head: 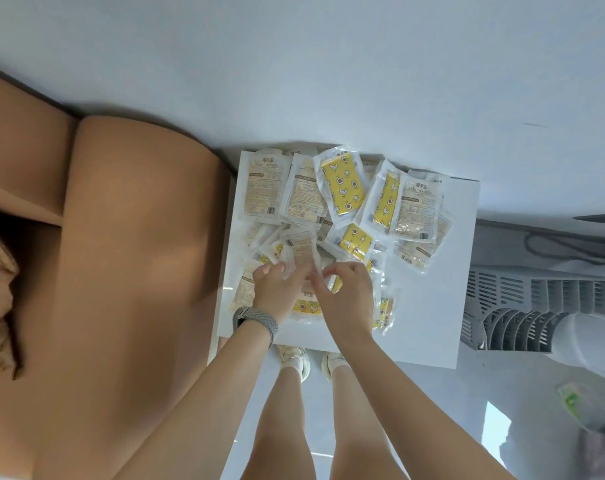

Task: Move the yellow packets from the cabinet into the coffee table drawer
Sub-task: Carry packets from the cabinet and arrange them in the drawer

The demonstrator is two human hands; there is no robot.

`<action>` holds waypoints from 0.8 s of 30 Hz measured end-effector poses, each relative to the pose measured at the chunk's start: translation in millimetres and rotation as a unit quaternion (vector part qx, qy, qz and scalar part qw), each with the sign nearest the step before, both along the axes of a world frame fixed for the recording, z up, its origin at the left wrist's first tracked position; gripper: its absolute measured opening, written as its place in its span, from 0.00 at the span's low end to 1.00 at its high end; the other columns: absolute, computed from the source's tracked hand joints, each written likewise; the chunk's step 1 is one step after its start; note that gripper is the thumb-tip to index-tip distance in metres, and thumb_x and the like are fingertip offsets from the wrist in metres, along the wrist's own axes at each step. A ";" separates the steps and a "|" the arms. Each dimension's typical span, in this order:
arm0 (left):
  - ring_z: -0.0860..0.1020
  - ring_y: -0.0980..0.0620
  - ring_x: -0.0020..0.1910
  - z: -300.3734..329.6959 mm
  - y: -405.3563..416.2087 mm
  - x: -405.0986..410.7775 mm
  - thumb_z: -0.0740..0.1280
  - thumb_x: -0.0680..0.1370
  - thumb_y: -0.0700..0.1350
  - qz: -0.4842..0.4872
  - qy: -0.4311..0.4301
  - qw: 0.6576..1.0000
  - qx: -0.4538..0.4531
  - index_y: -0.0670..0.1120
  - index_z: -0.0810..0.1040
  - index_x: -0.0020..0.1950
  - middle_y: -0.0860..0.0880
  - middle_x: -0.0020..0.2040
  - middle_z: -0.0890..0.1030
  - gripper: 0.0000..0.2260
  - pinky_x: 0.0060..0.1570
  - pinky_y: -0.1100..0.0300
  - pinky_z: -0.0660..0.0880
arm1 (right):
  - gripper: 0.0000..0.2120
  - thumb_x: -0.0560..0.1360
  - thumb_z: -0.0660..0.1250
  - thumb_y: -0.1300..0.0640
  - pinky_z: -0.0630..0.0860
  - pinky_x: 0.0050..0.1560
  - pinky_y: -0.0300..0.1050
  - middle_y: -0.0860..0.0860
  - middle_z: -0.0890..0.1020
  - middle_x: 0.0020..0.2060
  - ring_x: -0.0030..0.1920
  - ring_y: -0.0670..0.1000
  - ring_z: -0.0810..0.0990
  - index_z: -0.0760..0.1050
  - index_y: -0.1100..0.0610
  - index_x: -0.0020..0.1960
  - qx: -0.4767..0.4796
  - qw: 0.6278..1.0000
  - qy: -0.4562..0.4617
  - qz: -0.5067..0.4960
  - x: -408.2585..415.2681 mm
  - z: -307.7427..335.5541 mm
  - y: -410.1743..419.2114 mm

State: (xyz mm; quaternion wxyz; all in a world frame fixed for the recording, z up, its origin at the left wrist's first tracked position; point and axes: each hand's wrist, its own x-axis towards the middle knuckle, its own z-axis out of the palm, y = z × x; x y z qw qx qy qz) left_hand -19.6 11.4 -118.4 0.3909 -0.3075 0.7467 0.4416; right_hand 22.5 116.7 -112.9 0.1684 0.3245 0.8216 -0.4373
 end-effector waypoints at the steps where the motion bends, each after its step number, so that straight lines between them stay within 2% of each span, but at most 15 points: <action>1: 0.65 0.49 0.70 6.4 1.2 -1.0 0.66 0.76 0.59 0.010 0.021 1.000 -0.005 0.39 0.69 0.72 0.48 0.75 0.58 0.32 0.58 0.59 0.65 | 0.08 0.75 0.70 0.47 0.71 0.45 0.40 0.42 0.72 0.47 0.55 0.46 0.73 0.74 0.46 0.40 0.002 1.000 0.021 0.007 -0.3 4.1 -1.3; 2: 0.67 0.48 0.69 9.9 2.2 -2.0 0.66 0.75 0.62 0.021 0.048 0.999 -0.001 0.39 0.72 0.68 0.46 0.73 0.62 0.32 0.57 0.59 0.65 | 0.07 0.75 0.69 0.47 0.69 0.45 0.37 0.42 0.73 0.47 0.54 0.46 0.72 0.74 0.47 0.40 0.003 0.999 0.040 0.018 -0.3 7.1 -2.4; 3: 0.71 0.47 0.65 14.3 3.1 -3.8 0.66 0.73 0.64 0.033 0.068 0.997 0.019 0.40 0.77 0.61 0.43 0.68 0.70 0.30 0.54 0.60 0.66 | 0.07 0.75 0.68 0.48 0.67 0.45 0.33 0.42 0.74 0.46 0.54 0.47 0.72 0.75 0.48 0.40 0.002 0.998 0.061 0.033 -0.3 10.4 -3.7; 4: 0.76 0.47 0.56 18.9 4.5 -5.9 0.66 0.73 0.64 0.043 0.078 0.995 0.047 0.42 0.80 0.52 0.44 0.56 0.78 0.25 0.48 0.61 0.68 | 0.07 0.75 0.66 0.48 0.66 0.46 0.30 0.42 0.75 0.46 0.53 0.47 0.72 0.76 0.50 0.41 0.002 0.995 0.084 0.054 0.0 13.6 -5.2; 5: 0.78 0.51 0.45 24.8 6.7 -8.6 0.67 0.74 0.62 0.060 0.069 0.993 0.072 0.45 0.79 0.42 0.50 0.42 0.80 0.19 0.42 0.62 0.69 | 0.08 0.75 0.65 0.48 0.66 0.48 0.28 0.43 0.77 0.45 0.52 0.48 0.73 0.76 0.52 0.42 0.000 0.991 0.109 0.077 0.6 16.1 -7.3; 6: 0.76 0.54 0.36 26.9 7.7 -10.6 0.68 0.75 0.59 0.074 0.053 0.991 0.093 0.46 0.75 0.36 0.54 0.32 0.77 0.17 0.38 0.63 0.68 | 0.10 0.74 0.63 0.48 0.66 0.48 0.28 0.44 0.78 0.45 0.51 0.48 0.75 0.76 0.54 0.43 -0.006 0.986 0.132 0.097 1.7 18.4 -9.8; 7: 0.73 0.55 0.30 28.1 7.7 -12.2 0.69 0.75 0.56 0.087 0.039 0.989 0.112 0.47 0.72 0.32 0.55 0.27 0.72 0.18 0.35 0.63 0.68 | 0.10 0.74 0.63 0.49 0.68 0.48 0.29 0.45 0.79 0.46 0.50 0.48 0.76 0.77 0.55 0.43 -0.013 0.982 0.151 0.112 3.1 19.9 -12.7; 8: 0.71 0.54 0.29 28.4 7.4 -13.4 0.70 0.75 0.54 0.101 0.027 0.987 0.121 0.47 0.70 0.31 0.54 0.26 0.70 0.18 0.35 0.61 0.69 | 0.08 0.73 0.65 0.51 0.69 0.48 0.30 0.46 0.80 0.47 0.51 0.48 0.76 0.77 0.56 0.44 -0.016 0.978 0.166 0.123 4.6 20.3 -15.3; 10: 0.74 0.50 0.33 27.0 5.9 -14.7 0.70 0.76 0.50 0.144 0.028 0.982 0.121 0.47 0.74 0.34 0.48 0.31 0.73 0.13 0.40 0.52 0.75 | 0.06 0.72 0.68 0.55 0.69 0.53 0.29 0.46 0.80 0.51 0.54 0.49 0.77 0.79 0.56 0.47 -0.022 0.972 0.186 0.141 6.5 19.9 -17.8; 12: 0.77 0.49 0.38 22.4 1.0 -15.3 0.67 0.78 0.48 0.170 0.036 0.978 0.114 0.46 0.78 0.39 0.45 0.38 0.77 0.09 0.46 0.49 0.77 | 0.11 0.71 0.68 0.53 0.65 0.60 0.26 0.45 0.81 0.55 0.58 0.47 0.76 0.81 0.55 0.52 -0.044 0.965 0.198 0.164 7.1 19.2 -15.6; 16: 0.82 0.57 0.38 17.4 -11.6 -15.1 0.68 0.79 0.45 0.208 0.054 0.968 0.129 0.49 0.81 0.46 0.53 0.40 0.84 0.03 0.34 0.65 0.77 | 0.16 0.72 0.66 0.52 0.61 0.70 0.33 0.46 0.81 0.60 0.68 0.46 0.72 0.82 0.53 0.57 -0.085 0.956 0.190 0.207 7.6 16.4 -6.9; 18: 0.84 0.56 0.40 19.1 -20.7 -12.9 0.70 0.78 0.45 0.222 0.061 0.963 0.143 0.49 0.81 0.52 0.52 0.43 0.85 0.05 0.35 0.63 0.79 | 0.14 0.72 0.66 0.53 0.63 0.69 0.33 0.46 0.82 0.58 0.66 0.46 0.73 0.82 0.52 0.57 -0.081 0.955 0.201 0.204 6.8 16.7 -1.0; 21: 0.84 0.45 0.48 20.1 -41.2 -8.4 0.72 0.74 0.48 0.264 0.057 0.950 0.157 0.44 0.80 0.58 0.45 0.50 0.85 0.15 0.48 0.48 0.81 | 0.12 0.73 0.67 0.56 0.70 0.63 0.38 0.41 0.81 0.54 0.60 0.44 0.76 0.80 0.49 0.55 -0.075 0.968 0.191 0.143 3.3 17.8 13.7; 24: 0.84 0.46 0.45 14.5 -69.4 -1.3 0.72 0.74 0.48 0.285 0.039 0.949 0.128 0.44 0.81 0.54 0.45 0.48 0.85 0.11 0.43 0.51 0.82 | 0.16 0.75 0.67 0.63 0.74 0.54 0.39 0.40 0.80 0.54 0.54 0.41 0.78 0.76 0.44 0.56 -0.100 0.990 0.096 -0.006 -1.1 17.2 32.2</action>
